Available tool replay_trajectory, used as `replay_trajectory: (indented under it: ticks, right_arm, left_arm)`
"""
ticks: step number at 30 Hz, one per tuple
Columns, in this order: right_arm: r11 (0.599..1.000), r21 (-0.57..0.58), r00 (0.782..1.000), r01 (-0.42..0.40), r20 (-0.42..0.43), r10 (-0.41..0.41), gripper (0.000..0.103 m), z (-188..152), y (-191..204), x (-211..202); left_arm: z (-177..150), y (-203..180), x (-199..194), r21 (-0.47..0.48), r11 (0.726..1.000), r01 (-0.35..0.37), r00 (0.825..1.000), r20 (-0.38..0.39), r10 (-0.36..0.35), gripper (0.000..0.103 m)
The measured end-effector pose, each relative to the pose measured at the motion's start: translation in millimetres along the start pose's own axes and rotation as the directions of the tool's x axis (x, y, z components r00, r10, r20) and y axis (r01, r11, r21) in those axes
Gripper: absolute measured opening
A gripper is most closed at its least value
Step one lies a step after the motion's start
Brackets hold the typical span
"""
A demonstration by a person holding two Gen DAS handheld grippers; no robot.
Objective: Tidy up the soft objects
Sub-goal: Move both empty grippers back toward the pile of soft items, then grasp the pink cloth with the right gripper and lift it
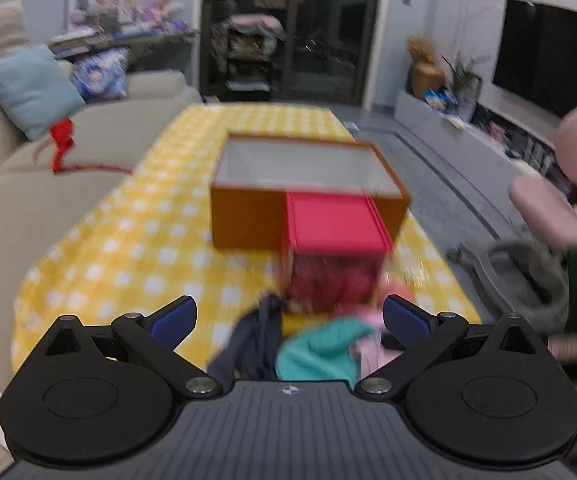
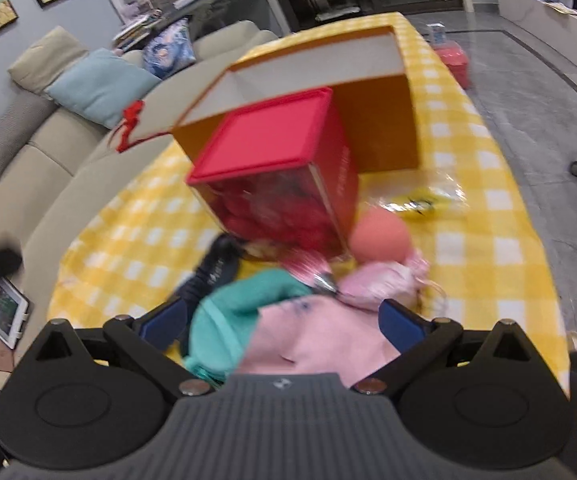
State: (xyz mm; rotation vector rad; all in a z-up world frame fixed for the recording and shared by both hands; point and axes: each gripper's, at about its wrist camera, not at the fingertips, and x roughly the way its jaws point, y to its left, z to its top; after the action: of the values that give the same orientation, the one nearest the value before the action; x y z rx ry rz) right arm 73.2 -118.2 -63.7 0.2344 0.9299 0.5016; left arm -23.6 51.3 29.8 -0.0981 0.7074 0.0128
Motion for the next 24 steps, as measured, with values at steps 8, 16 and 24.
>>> replay_trajectory:
  ticks: [8,16,24]
  right_arm:
    - [0.997,-0.042,0.997,0.064,-0.030,-0.066,0.086,-6.1,-11.0,22.4]
    - [0.993,-0.089,0.995,0.073,-0.067,-0.079,0.074,-4.4,-16.1,41.6]
    - [0.955,-0.249,0.975,0.159,-0.115,-0.192,0.072,-13.5,7.5,51.8]
  left_arm:
    - [-42.7,0.0,33.7,0.014,0.990,0.140,0.984,-0.109,-0.137,0.103]
    - [-61.4,5.7,48.9,0.020,0.989,0.150,0.976,-0.161,-0.145,0.103]
    - [-65.1,12.2,54.7,-0.007,0.989,0.147,0.973,-0.180,-0.146,0.103]
